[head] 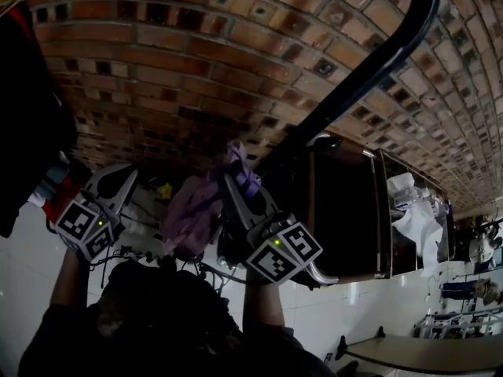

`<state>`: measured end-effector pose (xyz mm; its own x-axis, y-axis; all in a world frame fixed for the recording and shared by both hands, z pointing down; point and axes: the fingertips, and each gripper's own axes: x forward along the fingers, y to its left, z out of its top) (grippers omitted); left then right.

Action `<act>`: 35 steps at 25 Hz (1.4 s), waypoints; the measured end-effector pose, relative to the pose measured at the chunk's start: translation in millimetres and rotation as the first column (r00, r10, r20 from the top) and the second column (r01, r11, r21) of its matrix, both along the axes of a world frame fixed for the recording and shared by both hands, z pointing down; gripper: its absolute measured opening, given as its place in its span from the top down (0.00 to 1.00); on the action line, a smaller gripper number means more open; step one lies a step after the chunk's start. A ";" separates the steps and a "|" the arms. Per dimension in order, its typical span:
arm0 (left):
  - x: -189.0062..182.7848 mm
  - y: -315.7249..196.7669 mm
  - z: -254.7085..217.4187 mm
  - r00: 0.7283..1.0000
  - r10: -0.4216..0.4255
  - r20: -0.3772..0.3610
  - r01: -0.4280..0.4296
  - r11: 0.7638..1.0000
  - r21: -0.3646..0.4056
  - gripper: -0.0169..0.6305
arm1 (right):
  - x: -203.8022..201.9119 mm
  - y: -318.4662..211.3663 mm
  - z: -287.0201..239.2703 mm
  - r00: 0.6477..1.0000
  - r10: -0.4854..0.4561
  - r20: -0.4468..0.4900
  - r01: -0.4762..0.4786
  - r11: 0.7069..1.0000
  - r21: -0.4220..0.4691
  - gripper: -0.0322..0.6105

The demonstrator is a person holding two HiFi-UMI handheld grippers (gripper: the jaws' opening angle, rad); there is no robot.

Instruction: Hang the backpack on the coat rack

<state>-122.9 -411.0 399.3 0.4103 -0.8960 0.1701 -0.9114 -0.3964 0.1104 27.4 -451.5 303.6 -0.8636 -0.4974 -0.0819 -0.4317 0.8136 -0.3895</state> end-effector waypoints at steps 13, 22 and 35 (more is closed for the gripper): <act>13.0 26.9 22.4 0.999 0.026 -0.026 -0.026 1.000 -0.016 0.92 | 10.4 7.6 46.7 0.962 0.184 -0.202 -0.154 0.976 0.155 0.92; -4.9 66.8 30.3 0.999 0.018 -0.035 -0.020 0.999 -0.046 0.92 | 16.2 19.5 67.5 0.902 0.342 -0.263 -0.290 0.932 0.217 0.79; -31.5 175.9 41.3 0.992 0.115 -0.047 -0.119 0.990 -0.076 0.92 | 17.7 134.1 76.2 0.799 0.493 -0.344 -0.416 0.867 0.275 0.70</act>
